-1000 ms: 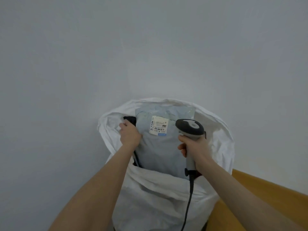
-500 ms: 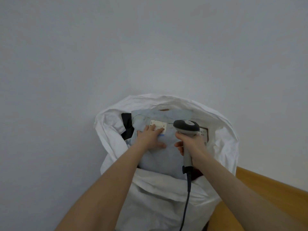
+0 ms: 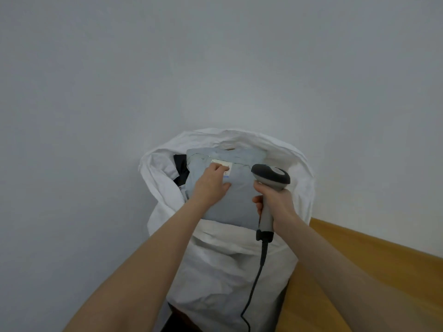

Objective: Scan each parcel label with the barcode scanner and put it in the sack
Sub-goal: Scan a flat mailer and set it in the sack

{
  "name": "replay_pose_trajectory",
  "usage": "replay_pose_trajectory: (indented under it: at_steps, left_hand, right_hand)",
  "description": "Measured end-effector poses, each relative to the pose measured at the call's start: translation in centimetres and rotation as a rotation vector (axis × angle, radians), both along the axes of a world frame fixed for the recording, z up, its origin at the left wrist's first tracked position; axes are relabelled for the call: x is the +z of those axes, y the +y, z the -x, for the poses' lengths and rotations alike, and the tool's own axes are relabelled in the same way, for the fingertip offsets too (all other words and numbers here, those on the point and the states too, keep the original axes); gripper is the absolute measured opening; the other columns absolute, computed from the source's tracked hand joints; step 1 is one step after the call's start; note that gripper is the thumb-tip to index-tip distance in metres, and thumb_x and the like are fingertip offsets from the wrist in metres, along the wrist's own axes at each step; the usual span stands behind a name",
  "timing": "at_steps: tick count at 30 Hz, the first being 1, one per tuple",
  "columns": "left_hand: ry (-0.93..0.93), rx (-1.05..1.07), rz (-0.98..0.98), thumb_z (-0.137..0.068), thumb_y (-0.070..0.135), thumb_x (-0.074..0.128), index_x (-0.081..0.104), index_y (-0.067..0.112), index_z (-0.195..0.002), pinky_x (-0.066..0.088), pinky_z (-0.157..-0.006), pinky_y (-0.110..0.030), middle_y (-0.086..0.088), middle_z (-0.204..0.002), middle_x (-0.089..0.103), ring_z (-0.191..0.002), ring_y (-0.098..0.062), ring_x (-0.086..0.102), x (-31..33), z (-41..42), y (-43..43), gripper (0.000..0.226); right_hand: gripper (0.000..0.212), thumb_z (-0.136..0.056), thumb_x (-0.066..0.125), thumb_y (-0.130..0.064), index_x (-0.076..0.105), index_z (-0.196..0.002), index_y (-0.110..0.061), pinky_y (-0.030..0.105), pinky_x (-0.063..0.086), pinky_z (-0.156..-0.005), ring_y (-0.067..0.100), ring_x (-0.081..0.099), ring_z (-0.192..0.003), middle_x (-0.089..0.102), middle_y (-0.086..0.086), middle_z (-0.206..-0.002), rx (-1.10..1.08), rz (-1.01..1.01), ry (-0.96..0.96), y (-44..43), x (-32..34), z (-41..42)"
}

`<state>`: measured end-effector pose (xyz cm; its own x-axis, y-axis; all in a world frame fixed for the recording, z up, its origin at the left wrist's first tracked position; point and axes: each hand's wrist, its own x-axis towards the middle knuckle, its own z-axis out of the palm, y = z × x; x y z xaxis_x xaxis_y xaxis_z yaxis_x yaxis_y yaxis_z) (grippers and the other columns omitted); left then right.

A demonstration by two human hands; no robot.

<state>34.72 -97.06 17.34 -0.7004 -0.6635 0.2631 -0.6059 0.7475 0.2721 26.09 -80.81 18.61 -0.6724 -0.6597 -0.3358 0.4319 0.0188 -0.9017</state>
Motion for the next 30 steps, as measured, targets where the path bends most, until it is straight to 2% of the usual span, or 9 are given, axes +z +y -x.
replay_pose_trajectory:
  at_steps: [2,5,7,9,12,15,21,26,30]
  left_hand:
    - [0.106,-0.072,0.061,-0.091,0.017,0.059,0.055,0.013,-0.128,0.048,-0.083,-0.034,-0.006,-0.130,0.049,-0.114,-0.023,0.052,0.4,1.4,2.2,0.037]
    - [0.260,-0.213,0.127,-0.088,0.009,0.058,0.063,0.011,-0.115,0.052,-0.074,-0.038,-0.007,-0.116,0.056,-0.102,-0.024,0.056,1.2,4.5,6.1,0.028]
    - [0.267,-0.301,0.115,-0.089,0.010,0.056,0.062,0.012,-0.116,0.049,-0.071,-0.031,-0.006,-0.117,0.056,-0.100,-0.022,0.056,1.3,6.7,9.6,0.028]
    - [0.210,-0.372,0.059,-0.092,0.014,0.053,0.058,0.016,-0.123,0.044,-0.075,-0.026,-0.003,-0.125,0.051,-0.107,-0.018,0.054,0.3,8.3,13.6,0.031]
    - [0.018,-0.477,-0.029,-0.094,0.018,0.053,0.051,0.019,-0.131,0.046,-0.089,-0.030,-0.001,-0.133,0.044,-0.119,-0.017,0.048,-2.5,10.6,18.9,0.037]
    - [-0.142,-0.589,-0.089,-0.094,0.019,0.053,0.047,0.019,-0.135,0.045,-0.096,-0.034,-0.004,-0.137,0.041,-0.124,-0.020,0.043,-4.6,12.9,23.8,0.041]
    - [-0.296,-0.746,-0.094,-0.094,0.022,0.054,0.043,0.018,-0.139,0.043,-0.094,-0.034,-0.006,-0.138,0.038,-0.126,-0.022,0.043,-7.2,16.7,35.3,0.047]
    - [-0.346,-0.844,-0.081,-0.093,0.023,0.055,0.044,0.019,-0.138,0.043,-0.096,-0.035,-0.007,-0.136,0.040,-0.124,-0.023,0.044,-9.0,20.8,46.5,0.047]
    - [-0.403,-0.845,-0.064,-0.093,0.026,0.056,0.045,0.017,-0.136,0.044,-0.097,-0.037,-0.007,-0.133,0.042,-0.121,-0.024,0.045,-10.2,24.5,55.7,0.046]
  right_hand:
    - [0.013,-0.086,0.069,-0.013,0.062,-0.077,-0.006,0.026,0.045,-0.050,0.016,0.050,-0.046,0.059,0.007,-0.054,-0.064,0.019,-0.005,2.7,-0.1,0.4]
    - [0.008,-0.087,0.067,-0.009,0.062,-0.083,-0.004,0.027,0.041,-0.048,0.016,0.048,-0.044,0.057,0.009,-0.055,-0.171,0.027,-0.008,7.4,-0.5,1.0]
    - [0.008,-0.087,0.067,-0.010,0.062,-0.083,-0.004,0.028,0.041,-0.049,0.016,0.048,-0.045,0.058,0.008,-0.055,-0.260,0.003,-0.019,10.6,-1.4,1.2]
    - [0.010,-0.087,0.067,-0.011,0.061,-0.080,-0.006,0.028,0.042,-0.049,0.016,0.048,-0.046,0.057,0.006,-0.055,-0.346,-0.048,-0.035,14.0,-2.7,1.2]
    - [0.011,-0.088,0.066,-0.013,0.059,-0.082,-0.008,0.027,0.042,-0.049,0.016,0.048,-0.047,0.057,0.006,-0.055,-0.447,-0.086,-0.094,19.5,-4.1,1.1]
    - [0.010,-0.089,0.065,-0.014,0.059,-0.087,-0.007,0.027,0.042,-0.048,0.015,0.047,-0.046,0.057,0.006,-0.055,-0.566,-0.119,-0.139,25.5,-5.3,1.4]
    - [0.013,-0.089,0.065,-0.013,0.061,-0.097,-0.003,0.025,0.041,-0.045,0.015,0.048,-0.044,0.057,0.007,-0.056,-0.771,-0.167,-0.207,37.8,-7.6,2.6]
    - [0.009,-0.090,0.065,-0.013,0.060,-0.091,-0.006,0.025,0.041,-0.046,0.015,0.047,-0.045,0.057,0.007,-0.055,-0.875,-0.140,-0.245,48.4,-9.1,5.2]
    - [0.009,-0.090,0.065,-0.012,0.058,-0.087,-0.006,0.026,0.041,-0.046,0.015,0.047,-0.042,0.056,0.007,-0.053,-0.939,-0.111,-0.264,57.0,-10.3,8.0]
